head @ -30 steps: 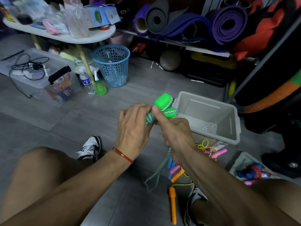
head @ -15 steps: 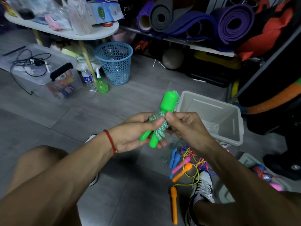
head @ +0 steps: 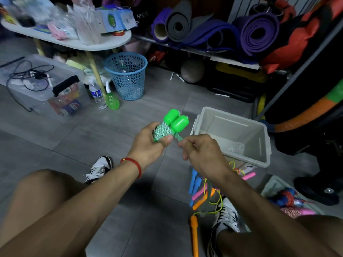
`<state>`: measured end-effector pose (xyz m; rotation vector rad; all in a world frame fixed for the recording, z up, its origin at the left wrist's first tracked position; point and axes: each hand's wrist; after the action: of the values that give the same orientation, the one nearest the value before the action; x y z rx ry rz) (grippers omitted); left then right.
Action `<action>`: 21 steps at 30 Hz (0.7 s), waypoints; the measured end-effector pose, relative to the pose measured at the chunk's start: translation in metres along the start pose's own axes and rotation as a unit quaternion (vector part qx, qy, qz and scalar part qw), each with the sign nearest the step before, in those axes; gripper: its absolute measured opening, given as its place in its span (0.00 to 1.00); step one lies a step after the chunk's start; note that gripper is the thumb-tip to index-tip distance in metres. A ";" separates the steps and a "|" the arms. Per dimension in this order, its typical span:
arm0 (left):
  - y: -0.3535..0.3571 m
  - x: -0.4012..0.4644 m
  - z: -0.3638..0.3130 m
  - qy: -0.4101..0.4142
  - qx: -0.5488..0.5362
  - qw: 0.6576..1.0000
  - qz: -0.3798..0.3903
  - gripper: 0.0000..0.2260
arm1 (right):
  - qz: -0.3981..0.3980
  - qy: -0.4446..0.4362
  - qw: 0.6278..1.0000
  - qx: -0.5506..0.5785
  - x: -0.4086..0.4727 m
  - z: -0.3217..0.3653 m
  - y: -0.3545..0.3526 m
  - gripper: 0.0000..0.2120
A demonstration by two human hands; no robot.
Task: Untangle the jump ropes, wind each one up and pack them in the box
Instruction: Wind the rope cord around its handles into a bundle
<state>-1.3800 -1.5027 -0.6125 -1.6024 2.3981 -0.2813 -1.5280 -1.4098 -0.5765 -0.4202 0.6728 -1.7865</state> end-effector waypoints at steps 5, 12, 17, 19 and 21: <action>0.006 -0.004 -0.001 0.098 0.129 0.984 -0.078 0.18 | -0.045 0.050 0.994 0.089 0.000 0.010 0.007 0.18; 0.023 -0.015 0.000 0.225 0.166 0.949 -0.148 0.26 | -0.099 0.048 0.985 0.130 0.004 0.024 0.015 0.23; 0.026 -0.027 -0.004 0.244 0.193 0.941 -0.132 0.30 | -0.124 0.038 0.978 0.164 0.008 0.025 0.010 0.29; 0.024 -0.029 -0.008 0.240 0.123 0.959 -0.088 0.25 | -0.118 0.040 0.972 0.198 0.012 0.020 0.006 0.30; 0.017 -0.028 -0.015 0.192 -0.011 0.981 -0.039 0.17 | -0.106 0.033 0.970 0.217 0.014 0.015 0.003 0.29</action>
<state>-1.3895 -1.4696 -0.6005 -1.7920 2.6207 -0.6349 -1.5207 -1.4273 -0.5676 -0.1369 0.2708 -2.0916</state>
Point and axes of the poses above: each hand's wrist, its own x-axis towards the middle knuckle, its own y-axis out of the palm, z = x × y, and after that the axes turned 1 degree about -y, right-handed
